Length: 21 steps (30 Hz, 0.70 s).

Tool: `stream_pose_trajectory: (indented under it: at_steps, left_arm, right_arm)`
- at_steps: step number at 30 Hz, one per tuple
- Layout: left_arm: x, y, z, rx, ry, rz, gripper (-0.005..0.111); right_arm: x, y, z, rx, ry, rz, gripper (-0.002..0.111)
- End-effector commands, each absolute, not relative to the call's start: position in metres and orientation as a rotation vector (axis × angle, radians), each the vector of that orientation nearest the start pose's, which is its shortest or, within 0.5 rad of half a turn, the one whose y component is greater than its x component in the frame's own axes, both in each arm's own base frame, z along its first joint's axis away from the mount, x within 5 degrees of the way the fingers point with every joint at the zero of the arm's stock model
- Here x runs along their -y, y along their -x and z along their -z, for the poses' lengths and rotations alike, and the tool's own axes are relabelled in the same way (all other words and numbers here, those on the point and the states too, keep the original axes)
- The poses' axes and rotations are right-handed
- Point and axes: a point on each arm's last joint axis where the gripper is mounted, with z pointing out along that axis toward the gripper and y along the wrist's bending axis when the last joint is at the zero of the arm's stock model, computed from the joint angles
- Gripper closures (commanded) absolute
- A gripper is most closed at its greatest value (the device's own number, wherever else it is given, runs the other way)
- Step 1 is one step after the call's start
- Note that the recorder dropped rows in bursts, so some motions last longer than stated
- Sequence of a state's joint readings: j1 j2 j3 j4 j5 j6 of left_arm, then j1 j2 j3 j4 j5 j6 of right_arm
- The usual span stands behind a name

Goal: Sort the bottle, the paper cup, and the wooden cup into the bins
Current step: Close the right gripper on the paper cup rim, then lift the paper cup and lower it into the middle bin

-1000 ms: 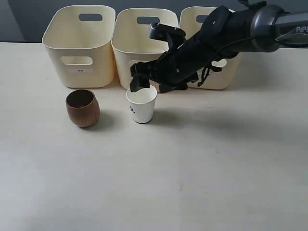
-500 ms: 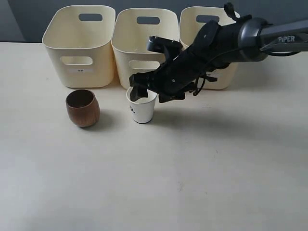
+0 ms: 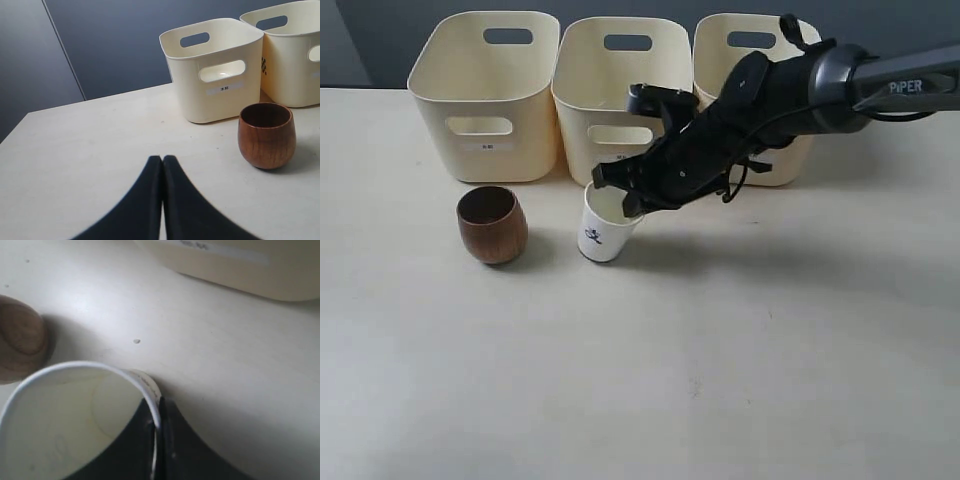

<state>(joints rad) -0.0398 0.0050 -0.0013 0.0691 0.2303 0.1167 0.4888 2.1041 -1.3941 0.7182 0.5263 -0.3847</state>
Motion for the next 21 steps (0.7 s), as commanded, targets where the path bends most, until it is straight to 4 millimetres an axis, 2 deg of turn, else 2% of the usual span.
stream_pose_trajectory:
  at_steps: [1, 2, 6, 10, 13, 18, 21]
  left_arm:
    - [0.001, -0.056, -0.193, -1.700, -0.181, -0.117, 0.107]
    - [0.001, -0.056, -0.193, -1.700, -0.181, -0.117, 0.107]
    - [0.001, -0.056, -0.193, -1.700, -0.181, -0.117, 0.107]
    - [0.001, -0.056, -0.193, -1.700, -0.181, -0.117, 0.107]
    - [0.001, -0.056, -0.193, -1.700, -0.181, -0.117, 0.107]
    - [0.001, -0.056, -0.193, -1.700, -0.181, -0.117, 0.107]
    - [0.001, -0.056, -0.193, -1.700, -0.181, -0.117, 0.107]
  right_arm:
    - [-0.232, -0.371, -0.148, -2.652, 0.458, -0.692, 0.109]
    - [-0.232, -0.371, -0.149, -2.653, 0.466, -0.695, 0.109]
    - [-0.233, -0.370, -0.173, -2.610, 0.493, -0.723, 0.109]
    - [-0.231, -0.367, -0.211, -2.501, 0.519, -0.728, 0.109]
    - [-0.227, -0.366, -0.243, -2.345, 0.586, -0.673, 0.109]
    - [-0.219, -0.365, -0.285, -2.162, 0.505, -0.627, 0.109]
    - [-0.216, -0.370, -0.294, -2.085, 0.447, -0.590, 0.109]
